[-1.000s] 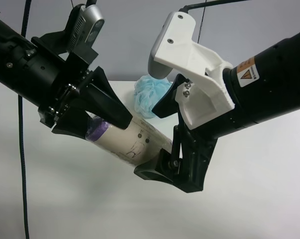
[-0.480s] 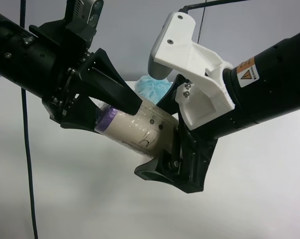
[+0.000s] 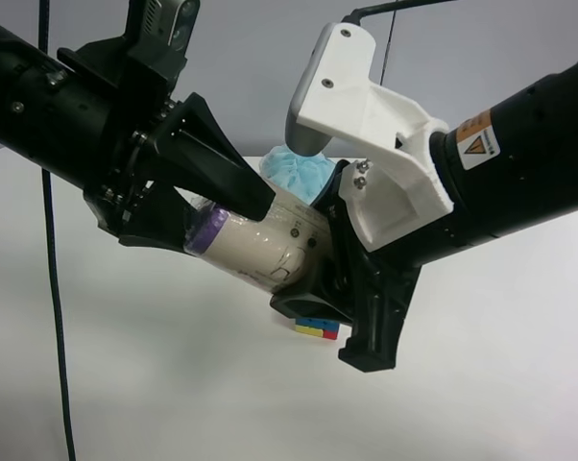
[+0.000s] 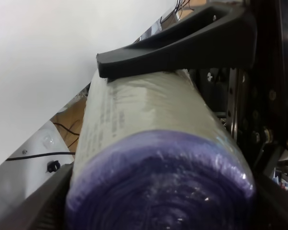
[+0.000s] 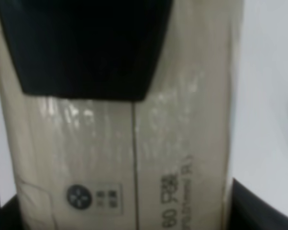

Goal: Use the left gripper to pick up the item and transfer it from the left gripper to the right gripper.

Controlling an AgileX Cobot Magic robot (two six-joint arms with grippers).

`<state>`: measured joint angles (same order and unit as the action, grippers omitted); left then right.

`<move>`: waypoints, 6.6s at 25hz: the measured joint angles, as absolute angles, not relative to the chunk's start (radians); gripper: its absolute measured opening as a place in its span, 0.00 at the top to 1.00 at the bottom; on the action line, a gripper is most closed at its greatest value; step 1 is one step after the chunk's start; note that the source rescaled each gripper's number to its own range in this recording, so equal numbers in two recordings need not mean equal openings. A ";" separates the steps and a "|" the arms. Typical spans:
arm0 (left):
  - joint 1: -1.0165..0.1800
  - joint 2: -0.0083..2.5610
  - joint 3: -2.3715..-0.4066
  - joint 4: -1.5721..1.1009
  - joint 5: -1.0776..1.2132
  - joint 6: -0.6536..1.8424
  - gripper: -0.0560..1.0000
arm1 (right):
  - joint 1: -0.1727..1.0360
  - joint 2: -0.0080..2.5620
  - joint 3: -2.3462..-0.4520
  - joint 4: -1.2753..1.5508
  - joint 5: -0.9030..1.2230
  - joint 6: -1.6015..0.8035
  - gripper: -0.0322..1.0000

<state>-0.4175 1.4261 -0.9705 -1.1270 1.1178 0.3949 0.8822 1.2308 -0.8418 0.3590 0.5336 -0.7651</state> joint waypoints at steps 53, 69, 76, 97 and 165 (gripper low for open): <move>-0.056 0.739 -0.971 -0.406 1.158 0.302 0.02 | 0.882 1.238 -0.844 0.325 0.558 -0.764 0.97; -0.056 0.035 -0.668 -0.112 1.148 0.101 0.01 | 0.882 1.238 -0.844 0.325 0.560 -0.761 0.97; -0.056 -0.006 -0.590 -0.039 1.135 0.067 0.01 | 0.882 1.238 -0.844 0.335 0.560 -0.760 0.97; -0.056 -0.006 -0.509 -0.046 1.060 0.052 0.01 | 0.849 1.238 -0.845 0.156 0.552 -0.226 0.97; -0.056 -0.006 -0.509 -0.046 1.059 0.051 0.01 | 0.161 1.807 -0.848 0.207 0.450 -0.312 0.50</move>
<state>-0.0558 -0.0060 -0.5089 -0.0460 1.0589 0.0508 0.1611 1.8067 -0.8483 0.2066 0.4505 -0.3124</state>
